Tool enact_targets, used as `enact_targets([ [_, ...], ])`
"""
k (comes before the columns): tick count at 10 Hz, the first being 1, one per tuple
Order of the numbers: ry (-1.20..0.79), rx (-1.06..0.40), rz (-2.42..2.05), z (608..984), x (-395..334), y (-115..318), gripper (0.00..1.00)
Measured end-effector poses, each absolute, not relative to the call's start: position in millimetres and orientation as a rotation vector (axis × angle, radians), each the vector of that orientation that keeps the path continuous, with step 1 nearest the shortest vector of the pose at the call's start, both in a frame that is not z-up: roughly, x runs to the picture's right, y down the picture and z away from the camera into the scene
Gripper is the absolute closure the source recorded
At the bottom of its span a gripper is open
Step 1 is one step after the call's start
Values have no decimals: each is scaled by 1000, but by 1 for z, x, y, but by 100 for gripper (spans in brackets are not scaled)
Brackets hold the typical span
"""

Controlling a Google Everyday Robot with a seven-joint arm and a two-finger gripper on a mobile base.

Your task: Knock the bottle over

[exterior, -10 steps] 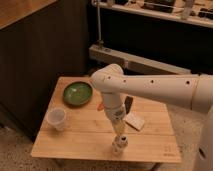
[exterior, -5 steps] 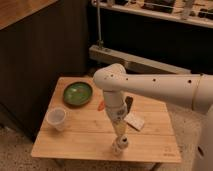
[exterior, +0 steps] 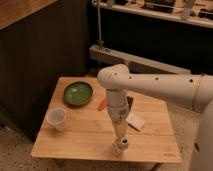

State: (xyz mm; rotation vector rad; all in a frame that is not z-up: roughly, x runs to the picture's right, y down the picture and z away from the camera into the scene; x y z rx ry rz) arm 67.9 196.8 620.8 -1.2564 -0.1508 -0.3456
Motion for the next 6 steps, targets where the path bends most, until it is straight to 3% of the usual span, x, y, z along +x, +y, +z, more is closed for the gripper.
enact_targets([
  [6, -96, -1379, -318, 588, 78, 248, 97],
])
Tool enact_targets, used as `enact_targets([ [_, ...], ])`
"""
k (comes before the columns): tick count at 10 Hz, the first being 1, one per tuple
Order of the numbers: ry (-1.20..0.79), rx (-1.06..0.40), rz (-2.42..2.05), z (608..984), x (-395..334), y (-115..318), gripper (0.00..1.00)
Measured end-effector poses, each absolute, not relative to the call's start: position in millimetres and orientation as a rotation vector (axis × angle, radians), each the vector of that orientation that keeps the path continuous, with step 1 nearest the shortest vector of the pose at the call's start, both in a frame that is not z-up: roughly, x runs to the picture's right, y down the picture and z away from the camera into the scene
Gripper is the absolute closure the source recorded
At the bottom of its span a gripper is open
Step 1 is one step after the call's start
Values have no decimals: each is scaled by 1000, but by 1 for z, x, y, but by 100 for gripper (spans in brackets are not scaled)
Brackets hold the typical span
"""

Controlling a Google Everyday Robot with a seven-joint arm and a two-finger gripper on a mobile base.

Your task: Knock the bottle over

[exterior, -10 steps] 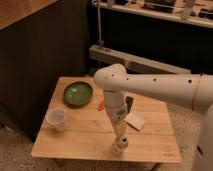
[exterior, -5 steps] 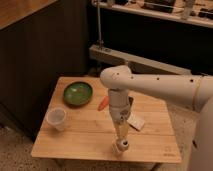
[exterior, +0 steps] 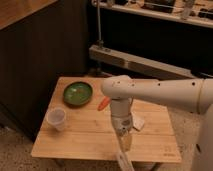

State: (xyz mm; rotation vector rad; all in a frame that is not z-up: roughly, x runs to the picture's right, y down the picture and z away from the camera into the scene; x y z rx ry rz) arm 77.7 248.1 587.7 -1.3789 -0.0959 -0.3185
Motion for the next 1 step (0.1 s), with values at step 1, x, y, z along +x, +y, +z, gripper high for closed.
enact_targets([
  [1, -122, -1378, -318, 582, 75, 249, 89],
])
